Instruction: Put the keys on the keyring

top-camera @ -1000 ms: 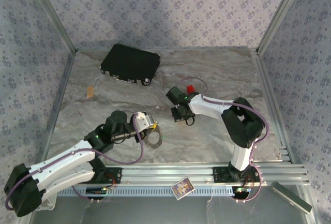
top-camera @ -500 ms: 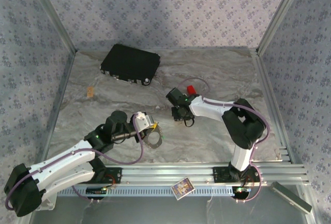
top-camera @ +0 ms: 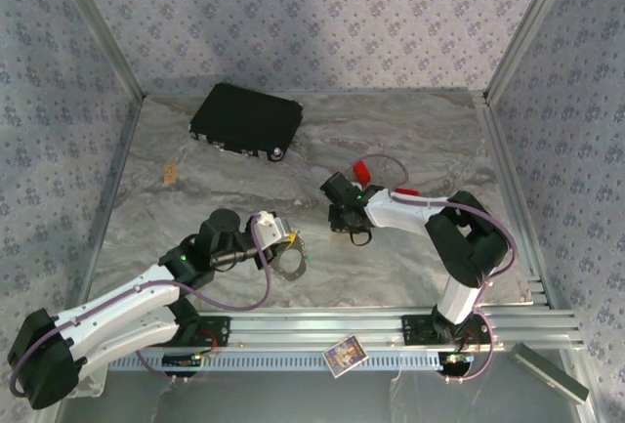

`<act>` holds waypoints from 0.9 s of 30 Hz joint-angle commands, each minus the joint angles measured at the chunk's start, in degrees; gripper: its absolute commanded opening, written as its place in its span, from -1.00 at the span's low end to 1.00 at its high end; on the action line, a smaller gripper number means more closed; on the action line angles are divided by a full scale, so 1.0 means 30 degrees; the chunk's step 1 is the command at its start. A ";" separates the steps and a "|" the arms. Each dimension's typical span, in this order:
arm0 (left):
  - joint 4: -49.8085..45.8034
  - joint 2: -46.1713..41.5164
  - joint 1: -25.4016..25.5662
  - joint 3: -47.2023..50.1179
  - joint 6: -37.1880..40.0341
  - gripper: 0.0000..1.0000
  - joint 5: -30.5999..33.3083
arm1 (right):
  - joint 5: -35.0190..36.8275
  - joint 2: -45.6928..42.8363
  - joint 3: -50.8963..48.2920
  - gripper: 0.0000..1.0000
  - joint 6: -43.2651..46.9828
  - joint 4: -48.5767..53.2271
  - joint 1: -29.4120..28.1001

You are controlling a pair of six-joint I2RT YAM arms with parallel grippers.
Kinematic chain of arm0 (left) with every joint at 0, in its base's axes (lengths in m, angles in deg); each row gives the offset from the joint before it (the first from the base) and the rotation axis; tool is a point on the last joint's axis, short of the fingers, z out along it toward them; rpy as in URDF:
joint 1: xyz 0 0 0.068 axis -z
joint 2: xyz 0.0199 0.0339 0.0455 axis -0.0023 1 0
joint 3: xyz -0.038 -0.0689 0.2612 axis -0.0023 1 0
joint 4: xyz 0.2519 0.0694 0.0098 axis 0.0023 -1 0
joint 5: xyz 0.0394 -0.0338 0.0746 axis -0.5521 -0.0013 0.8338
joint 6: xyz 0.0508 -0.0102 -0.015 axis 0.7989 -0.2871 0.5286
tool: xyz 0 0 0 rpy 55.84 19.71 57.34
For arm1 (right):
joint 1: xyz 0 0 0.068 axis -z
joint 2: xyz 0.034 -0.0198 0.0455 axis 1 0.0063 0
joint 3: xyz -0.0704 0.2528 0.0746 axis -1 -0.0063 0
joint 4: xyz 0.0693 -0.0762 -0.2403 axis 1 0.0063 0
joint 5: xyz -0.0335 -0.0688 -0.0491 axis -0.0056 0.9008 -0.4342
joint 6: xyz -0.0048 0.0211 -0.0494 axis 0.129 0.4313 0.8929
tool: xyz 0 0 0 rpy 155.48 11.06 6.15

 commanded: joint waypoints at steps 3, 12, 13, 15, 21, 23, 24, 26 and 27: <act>0.0385 -0.0119 0.0176 -0.0485 0.0249 -1.00 -0.0338 | -0.0506 -0.0316 -0.0388 -0.51 -0.0644 -0.0887 0.0030; 0.0411 -0.0037 0.0154 -0.0514 0.0302 -1.00 -0.0337 | -0.0472 -0.0468 -0.0300 -0.70 -0.0601 -0.0788 -0.0022; 0.0400 -0.0054 0.0176 -0.0514 0.0300 -1.00 -0.0331 | -0.0434 -0.0487 -0.0300 -0.73 -0.0623 -0.0747 -0.0014; 0.0400 -0.0061 0.0175 -0.0522 0.0300 -1.00 -0.0324 | -0.0348 -0.0562 -0.0271 -0.78 -0.0572 -0.0622 -0.0035; 0.0443 -0.0032 0.0154 -0.0542 0.0300 -1.00 -0.0323 | 0.0410 -0.0586 0.0203 -0.87 -0.0071 0.0586 -0.0234; 0.0444 -0.0030 0.0160 -0.0544 0.0300 -1.00 -0.0335 | 0.0538 -0.0599 0.0314 -0.89 0.0158 0.0851 -0.0299; 0.0444 -0.0008 0.0168 -0.0529 0.0300 -1.00 -0.0331 | 0.0572 -0.0585 0.0345 -0.90 0.0277 0.0962 -0.0328; 0.0444 -0.0031 0.0160 -0.0558 0.0302 -1.00 -0.0331 | 0.0598 -0.0478 0.0429 -0.91 0.0429 0.1116 -0.0360; 0.0429 -0.0032 0.0175 -0.0543 0.0304 -1.00 -0.0338 | 0.0621 -0.0370 0.0482 -0.91 0.0483 0.1180 -0.0386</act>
